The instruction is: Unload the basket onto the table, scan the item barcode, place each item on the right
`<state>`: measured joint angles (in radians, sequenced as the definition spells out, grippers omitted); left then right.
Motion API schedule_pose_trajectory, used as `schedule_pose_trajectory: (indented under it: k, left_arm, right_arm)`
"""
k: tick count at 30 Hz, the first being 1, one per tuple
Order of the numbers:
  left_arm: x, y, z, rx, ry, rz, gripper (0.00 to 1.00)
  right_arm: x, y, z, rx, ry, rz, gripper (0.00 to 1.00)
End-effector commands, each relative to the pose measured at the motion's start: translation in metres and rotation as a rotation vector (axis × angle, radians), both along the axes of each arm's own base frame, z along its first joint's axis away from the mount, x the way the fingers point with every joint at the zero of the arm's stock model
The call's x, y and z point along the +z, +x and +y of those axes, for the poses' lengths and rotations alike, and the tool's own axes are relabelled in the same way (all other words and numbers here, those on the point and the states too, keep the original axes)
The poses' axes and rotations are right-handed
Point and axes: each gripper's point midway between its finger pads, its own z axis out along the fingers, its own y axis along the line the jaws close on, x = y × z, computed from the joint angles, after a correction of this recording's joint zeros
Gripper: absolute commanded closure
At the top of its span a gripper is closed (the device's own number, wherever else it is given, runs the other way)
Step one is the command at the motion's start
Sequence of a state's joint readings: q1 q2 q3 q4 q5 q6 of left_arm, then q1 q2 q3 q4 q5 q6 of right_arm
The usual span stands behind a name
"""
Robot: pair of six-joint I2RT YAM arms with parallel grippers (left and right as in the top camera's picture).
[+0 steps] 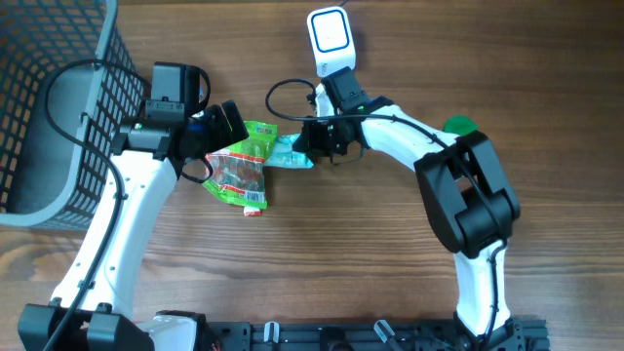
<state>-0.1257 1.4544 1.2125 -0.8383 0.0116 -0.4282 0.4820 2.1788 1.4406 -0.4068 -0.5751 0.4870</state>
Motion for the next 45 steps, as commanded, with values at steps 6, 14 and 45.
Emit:
schedule_pose_trajectory:
  k: [6,14,45]
  left_arm:
    - [-0.002,0.0,0.004,0.009,0.01,0.006,0.0]
    - [-0.003,0.0,0.004,0.009,0.01,0.007,0.0]
    - [-0.002,0.0,0.004,0.009,0.01,0.006,0.0]
  right_arm:
    - [0.166,-0.001,-0.09,0.065,-0.004,-0.352,0.96]
    - [0.218,-0.069,-0.077,0.282,0.215,-0.34,0.96]
    - [0.279,0.021,-0.185,-0.279,-0.417,-0.647,0.96]
